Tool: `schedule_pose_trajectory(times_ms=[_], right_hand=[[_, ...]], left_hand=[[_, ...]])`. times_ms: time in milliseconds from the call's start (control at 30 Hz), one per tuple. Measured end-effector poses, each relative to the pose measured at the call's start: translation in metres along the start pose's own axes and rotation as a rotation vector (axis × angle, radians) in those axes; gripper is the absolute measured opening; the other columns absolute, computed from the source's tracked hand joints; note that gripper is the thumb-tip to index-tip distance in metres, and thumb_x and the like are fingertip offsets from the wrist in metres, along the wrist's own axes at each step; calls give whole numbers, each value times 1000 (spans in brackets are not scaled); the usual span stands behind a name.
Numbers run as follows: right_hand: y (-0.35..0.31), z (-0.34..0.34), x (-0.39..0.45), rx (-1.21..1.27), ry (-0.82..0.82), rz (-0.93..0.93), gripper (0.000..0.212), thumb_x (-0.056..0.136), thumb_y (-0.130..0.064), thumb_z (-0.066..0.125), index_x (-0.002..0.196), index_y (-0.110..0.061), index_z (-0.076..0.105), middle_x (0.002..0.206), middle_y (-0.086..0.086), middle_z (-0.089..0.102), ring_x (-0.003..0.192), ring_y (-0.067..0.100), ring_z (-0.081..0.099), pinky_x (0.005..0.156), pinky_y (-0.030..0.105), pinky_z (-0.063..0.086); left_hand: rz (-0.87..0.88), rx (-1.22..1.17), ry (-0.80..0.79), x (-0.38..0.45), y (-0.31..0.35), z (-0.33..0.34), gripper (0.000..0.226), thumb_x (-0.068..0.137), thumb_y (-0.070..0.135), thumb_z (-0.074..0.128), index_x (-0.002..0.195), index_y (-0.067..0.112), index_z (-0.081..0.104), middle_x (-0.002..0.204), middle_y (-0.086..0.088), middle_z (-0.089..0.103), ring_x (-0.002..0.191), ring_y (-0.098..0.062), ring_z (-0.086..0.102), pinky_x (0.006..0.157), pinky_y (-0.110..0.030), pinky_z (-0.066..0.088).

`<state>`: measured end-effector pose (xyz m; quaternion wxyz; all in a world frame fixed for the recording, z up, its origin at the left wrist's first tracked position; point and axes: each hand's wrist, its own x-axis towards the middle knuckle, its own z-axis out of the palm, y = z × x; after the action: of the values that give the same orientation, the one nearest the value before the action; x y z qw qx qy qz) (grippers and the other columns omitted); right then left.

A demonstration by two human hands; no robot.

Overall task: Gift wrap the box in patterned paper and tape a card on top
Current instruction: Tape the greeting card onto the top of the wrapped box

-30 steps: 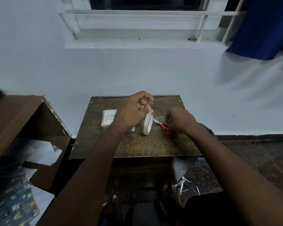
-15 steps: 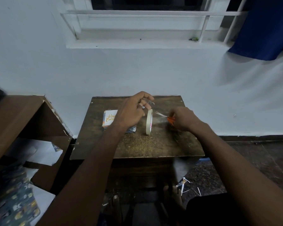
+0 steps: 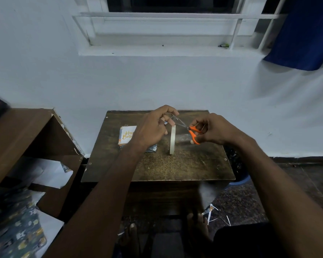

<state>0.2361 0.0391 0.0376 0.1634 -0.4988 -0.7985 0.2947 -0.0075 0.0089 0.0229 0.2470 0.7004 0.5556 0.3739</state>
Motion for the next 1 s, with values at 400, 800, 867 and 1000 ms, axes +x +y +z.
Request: schedule_pose_trajectory(times_ms=[400,800,867,1000], right_hand=[[-2,7,6,-63,126,-62,28,77,-7,86,97,-26,83,80,-7,77,74,8,68,69,26,53],[-1,10,11,-115,191,-48,28,77,-9,87,97,-28,84,79,-12,76,75,-1,67,66,28,48],[-2,10,11,-141,194,-60,27,78,-10,87,97,-29,83,80,-12,76,75,-2,65,65,26,45],[-1,7,8,-148,196,-104,28,79,-9,85,97,-31,83,80,-13,77,75,-2,68,69,26,52]], left_hand=[[42,58,-38,-1,5,-1,48,105,-2,42,118,36,68,97,18,71,63,-1,69,69,-29,53],[45,82,-46,-2,9,-1,41,109,7,42,118,37,68,78,41,64,61,-6,68,64,-25,45],[51,86,-43,-2,9,-1,41,109,7,42,119,37,68,78,40,64,61,-5,68,63,-24,44],[42,79,-31,-2,8,-1,35,110,10,44,124,37,63,86,30,68,62,-2,68,72,-34,58]])
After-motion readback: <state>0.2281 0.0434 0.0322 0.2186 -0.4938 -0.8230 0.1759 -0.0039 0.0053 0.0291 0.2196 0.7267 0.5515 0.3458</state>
